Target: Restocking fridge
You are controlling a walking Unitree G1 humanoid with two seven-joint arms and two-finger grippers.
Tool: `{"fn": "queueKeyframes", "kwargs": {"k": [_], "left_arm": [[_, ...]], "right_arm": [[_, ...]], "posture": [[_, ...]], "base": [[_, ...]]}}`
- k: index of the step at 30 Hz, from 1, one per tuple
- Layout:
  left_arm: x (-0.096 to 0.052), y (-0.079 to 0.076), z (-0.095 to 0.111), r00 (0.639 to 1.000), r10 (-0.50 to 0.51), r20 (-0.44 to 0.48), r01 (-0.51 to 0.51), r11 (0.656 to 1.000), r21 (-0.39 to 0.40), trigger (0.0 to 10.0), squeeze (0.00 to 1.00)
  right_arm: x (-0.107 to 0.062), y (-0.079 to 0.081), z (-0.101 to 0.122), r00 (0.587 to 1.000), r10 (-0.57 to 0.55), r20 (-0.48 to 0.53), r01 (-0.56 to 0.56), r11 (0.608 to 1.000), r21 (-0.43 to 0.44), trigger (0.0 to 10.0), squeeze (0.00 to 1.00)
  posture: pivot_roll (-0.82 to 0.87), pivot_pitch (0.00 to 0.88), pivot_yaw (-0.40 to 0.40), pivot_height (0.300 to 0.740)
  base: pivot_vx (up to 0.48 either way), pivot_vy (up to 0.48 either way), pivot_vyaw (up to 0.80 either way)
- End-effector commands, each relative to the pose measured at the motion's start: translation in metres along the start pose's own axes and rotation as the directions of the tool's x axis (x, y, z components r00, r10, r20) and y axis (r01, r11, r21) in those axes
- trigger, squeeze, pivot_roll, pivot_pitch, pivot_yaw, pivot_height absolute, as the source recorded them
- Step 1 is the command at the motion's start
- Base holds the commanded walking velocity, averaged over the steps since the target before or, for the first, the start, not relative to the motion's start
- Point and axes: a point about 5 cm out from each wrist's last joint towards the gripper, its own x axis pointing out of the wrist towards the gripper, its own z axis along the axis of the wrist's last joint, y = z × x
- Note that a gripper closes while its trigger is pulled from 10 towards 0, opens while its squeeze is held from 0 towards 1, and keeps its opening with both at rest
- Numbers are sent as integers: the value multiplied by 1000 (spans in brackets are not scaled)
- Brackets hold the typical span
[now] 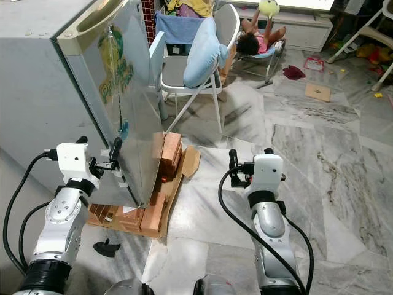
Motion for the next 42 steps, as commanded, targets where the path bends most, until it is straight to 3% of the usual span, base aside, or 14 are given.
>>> {"fn": "queueKeyframes", "kwargs": {"k": [1, 10, 11, 23, 30, 38, 42], "left_arm": [[-1, 3, 3, 1000, 12, 13, -12, 1000, 2, 10000, 0], [-1, 4, 2, 1000, 13, 10, -13, 1000, 4, 10000, 0], [-8, 4, -2, 1000, 20, -4, -20, 1000, 19, 10000, 0], [-12, 7, -7, 999, 34, -23, -33, 999, 43, 10000, 0], [4, 22, -8, 996, 88, -24, -86, 993, 83, 10000, 0], [22, 18, -2, 998, 65, -6, -64, 997, 46, 10000, 0], [39, 12, 1, 1000, 29, -6, -29, 1000, 5, 10000, 0]], "right_arm": [[0, 1, -2, 1000, 9, -16, -9, 1000, 2, 10000, 0], [1, 2, -2, 1000, 10, -19, -10, 1000, 0, 10000, 0], [-6, -1, 1, 1000, 3, 4, -3, 1000, -15, 10000, 0], [-10, -1, 2, 1000, 9, 12, -8, 1000, -24, 10000, 0], [-9, 0, 3, 1000, 21, 17, -20, 1000, -23, 10000, 0], [-7, -1, 5, 1000, 22, 21, -22, 999, -27, 10000, 0], [-9, 0, 8, 999, 29, 27, -28, 999, -32, 10000, 0]], "posture": [[-25, 0, -15, 740], [0, 0, 0, 740], [-45, 74, -9, 740], [-42, 65, -7, 740], [-39, 65, -13, 740], [-49, 69, -15, 740], [-67, 75, -14, 740]], "base": [[0, 0, 0], [0, 0, 0], [0, 0, 0], [0, 0, 0], [0, 0, 0], [0, 0, 0], [0, 0, 0]]}}
